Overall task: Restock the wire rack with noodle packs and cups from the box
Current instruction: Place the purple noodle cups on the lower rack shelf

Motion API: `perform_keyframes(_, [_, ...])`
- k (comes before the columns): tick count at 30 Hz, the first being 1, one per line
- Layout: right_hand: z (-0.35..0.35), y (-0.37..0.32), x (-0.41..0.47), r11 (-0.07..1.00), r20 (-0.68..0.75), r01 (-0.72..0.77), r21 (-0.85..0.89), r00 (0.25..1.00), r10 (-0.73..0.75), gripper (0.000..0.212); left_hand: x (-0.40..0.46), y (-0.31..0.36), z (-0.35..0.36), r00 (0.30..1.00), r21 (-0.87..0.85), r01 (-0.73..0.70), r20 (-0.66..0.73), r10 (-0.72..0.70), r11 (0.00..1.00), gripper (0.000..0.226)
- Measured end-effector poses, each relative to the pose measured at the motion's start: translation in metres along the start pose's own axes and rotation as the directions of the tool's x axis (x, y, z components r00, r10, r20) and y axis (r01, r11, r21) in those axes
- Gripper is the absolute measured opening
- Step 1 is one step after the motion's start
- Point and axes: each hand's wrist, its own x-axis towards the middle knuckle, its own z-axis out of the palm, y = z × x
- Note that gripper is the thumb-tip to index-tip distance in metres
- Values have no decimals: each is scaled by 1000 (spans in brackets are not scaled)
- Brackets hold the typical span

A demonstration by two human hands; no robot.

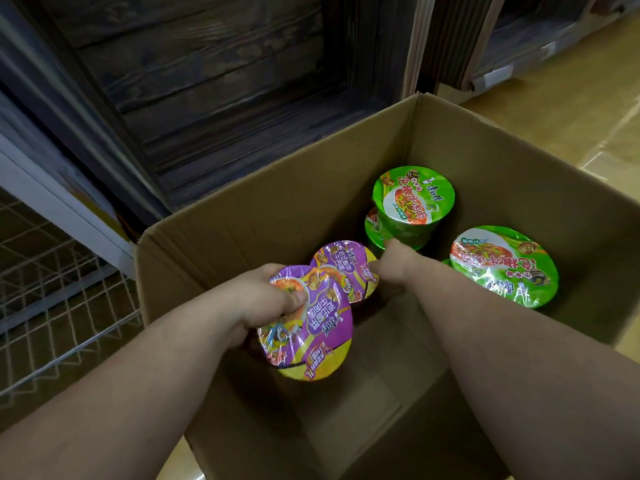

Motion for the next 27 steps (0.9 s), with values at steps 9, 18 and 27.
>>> perform_keyframes(9, [23,-12,-10,967,220,-74,244,975,19,34,6,-3,-2,998,-107,-26,-60,20,994,49])
perform_keyframes(18, [36,-15,-4,971,142,149,-185,982,-124,50,6,-8,-4,998,-169,-18,-68,7,985,50])
perform_keyframes(27, [13,-13,-32,981,242,183,-68,957,-161,30,-11,-4,-1,967,-378,-246,-157,200,893,42])
